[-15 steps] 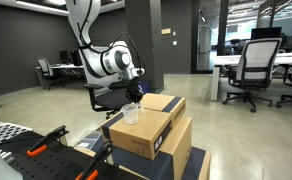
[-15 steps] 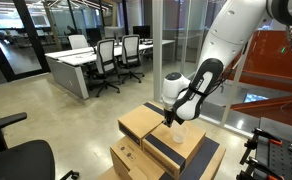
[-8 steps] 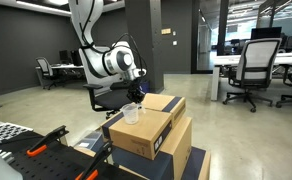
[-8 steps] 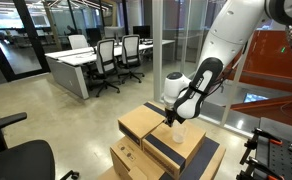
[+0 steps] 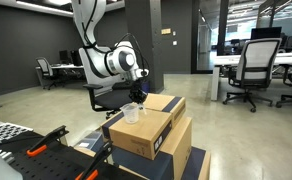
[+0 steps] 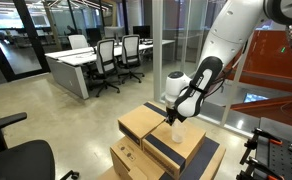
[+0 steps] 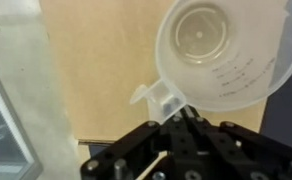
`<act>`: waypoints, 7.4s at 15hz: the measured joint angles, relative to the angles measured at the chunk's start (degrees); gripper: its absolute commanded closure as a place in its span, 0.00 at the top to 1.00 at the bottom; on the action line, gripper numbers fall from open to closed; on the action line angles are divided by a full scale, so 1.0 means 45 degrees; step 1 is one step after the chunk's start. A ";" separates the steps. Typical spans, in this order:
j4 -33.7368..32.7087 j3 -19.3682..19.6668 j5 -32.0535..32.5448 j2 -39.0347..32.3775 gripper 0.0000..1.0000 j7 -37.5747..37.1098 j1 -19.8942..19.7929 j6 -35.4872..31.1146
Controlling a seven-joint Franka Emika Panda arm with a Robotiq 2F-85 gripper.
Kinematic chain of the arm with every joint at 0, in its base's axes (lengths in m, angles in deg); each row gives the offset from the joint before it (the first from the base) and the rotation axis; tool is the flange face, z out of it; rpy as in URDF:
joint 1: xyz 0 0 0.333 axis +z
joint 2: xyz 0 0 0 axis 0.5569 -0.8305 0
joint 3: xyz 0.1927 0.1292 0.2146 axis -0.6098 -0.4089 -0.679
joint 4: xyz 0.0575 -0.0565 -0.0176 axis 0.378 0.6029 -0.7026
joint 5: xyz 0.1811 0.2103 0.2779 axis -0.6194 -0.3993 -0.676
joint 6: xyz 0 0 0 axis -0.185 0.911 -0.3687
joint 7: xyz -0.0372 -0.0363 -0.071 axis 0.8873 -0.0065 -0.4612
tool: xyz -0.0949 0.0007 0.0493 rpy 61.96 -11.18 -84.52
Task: Twist the water jug around
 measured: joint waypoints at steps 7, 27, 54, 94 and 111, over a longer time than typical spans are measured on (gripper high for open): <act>-0.0036 0.0015 0.0000 0.0069 0.06 0.0003 -0.0045 0.0008; -0.0155 -0.0194 -0.0018 0.0233 0.06 0.0183 -0.0704 0.0503; 0.0709 -0.0776 -0.0018 0.1001 0.06 0.0494 -0.1463 0.1563; 0.3359 -0.0726 -0.0007 0.4307 0.08 0.0455 -0.1815 0.1275; 0.4173 -0.1219 -0.0025 0.5282 0.34 0.0786 -0.2204 0.1111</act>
